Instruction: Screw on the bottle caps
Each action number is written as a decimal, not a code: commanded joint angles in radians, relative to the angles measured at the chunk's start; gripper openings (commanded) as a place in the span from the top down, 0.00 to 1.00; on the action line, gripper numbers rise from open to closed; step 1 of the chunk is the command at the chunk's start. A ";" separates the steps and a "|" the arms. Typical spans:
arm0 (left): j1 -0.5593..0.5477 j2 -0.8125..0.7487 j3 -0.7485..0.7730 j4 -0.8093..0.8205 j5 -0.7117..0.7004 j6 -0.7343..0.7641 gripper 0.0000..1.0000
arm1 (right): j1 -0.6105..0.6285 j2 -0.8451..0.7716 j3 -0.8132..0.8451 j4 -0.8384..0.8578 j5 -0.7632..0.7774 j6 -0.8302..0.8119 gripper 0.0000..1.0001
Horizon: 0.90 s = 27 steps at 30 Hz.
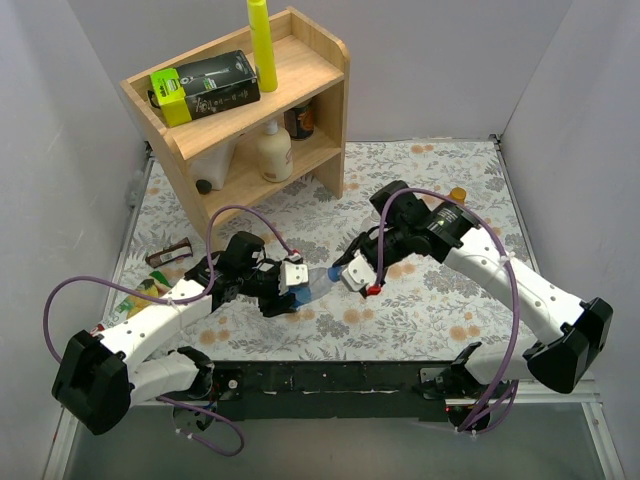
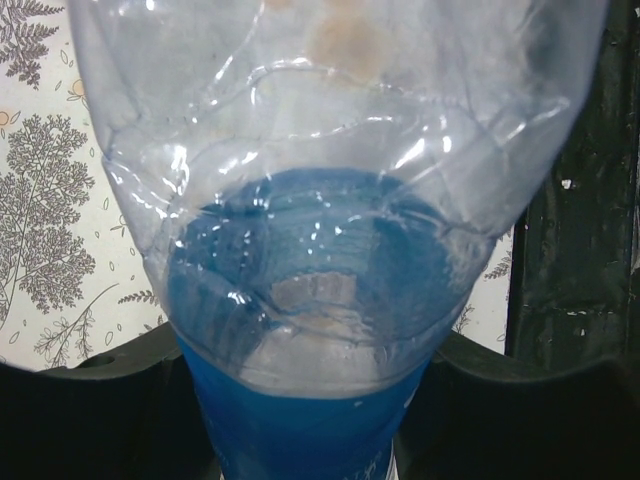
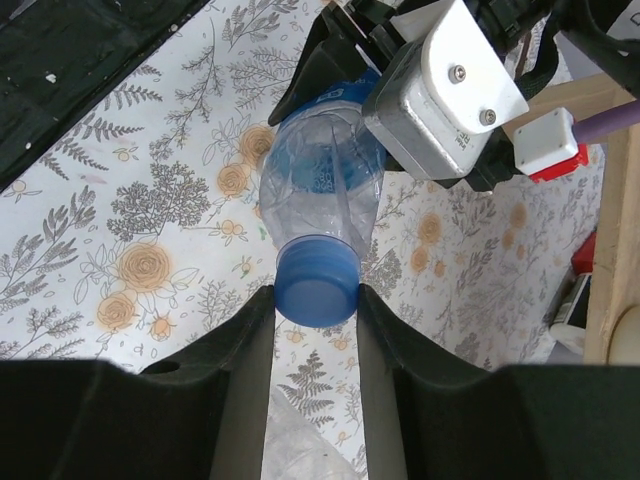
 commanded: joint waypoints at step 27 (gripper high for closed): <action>0.009 -0.160 -0.065 0.382 -0.238 -0.514 1.00 | -0.310 0.104 -0.071 1.054 -0.381 1.725 0.11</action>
